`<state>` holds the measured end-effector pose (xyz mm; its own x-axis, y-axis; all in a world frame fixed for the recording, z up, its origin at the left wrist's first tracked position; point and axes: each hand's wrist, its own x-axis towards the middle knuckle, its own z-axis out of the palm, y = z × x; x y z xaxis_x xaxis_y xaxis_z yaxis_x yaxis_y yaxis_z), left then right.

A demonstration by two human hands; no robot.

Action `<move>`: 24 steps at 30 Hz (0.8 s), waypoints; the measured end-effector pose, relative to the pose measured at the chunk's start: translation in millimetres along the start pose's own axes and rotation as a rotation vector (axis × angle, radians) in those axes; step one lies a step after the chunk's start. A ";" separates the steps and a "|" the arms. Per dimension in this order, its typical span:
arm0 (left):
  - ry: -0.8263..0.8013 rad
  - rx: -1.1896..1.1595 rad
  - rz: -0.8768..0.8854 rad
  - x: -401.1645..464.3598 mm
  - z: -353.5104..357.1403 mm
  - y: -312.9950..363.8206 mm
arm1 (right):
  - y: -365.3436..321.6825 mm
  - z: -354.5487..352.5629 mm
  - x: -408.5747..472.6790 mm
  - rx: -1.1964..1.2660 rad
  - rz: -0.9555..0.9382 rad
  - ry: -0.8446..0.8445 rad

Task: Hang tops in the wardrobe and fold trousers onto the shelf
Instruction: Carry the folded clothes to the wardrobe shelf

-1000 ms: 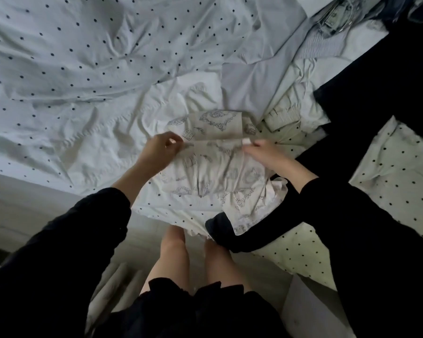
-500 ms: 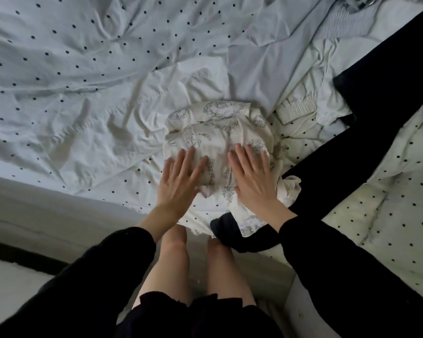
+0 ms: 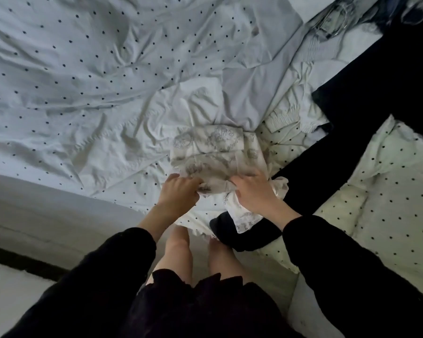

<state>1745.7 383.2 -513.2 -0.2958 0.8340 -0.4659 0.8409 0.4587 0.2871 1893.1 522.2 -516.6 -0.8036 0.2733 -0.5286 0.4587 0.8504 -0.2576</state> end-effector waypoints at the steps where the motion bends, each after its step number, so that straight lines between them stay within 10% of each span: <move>1: -0.099 -0.019 -0.038 -0.2 -8.0 2.4 | -2.0 -7.4 -4.9 0.041 0.020 -0.081; 10: -0.335 -0.282 -0.033 34.9 -124.0 6.3 | 12.0 -117.4 2.2 0.398 0.137 -0.363; 24: 0.198 -0.125 0.098 55.5 -465.3 -14.2 | -32.9 -470.4 30.6 0.276 0.069 0.169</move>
<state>1506.6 565.8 -153.7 -0.3089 0.9144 -0.2617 0.8108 0.3970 0.4301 1675.2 714.1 -143.8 -0.8082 0.4160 -0.4168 0.5808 0.6800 -0.4475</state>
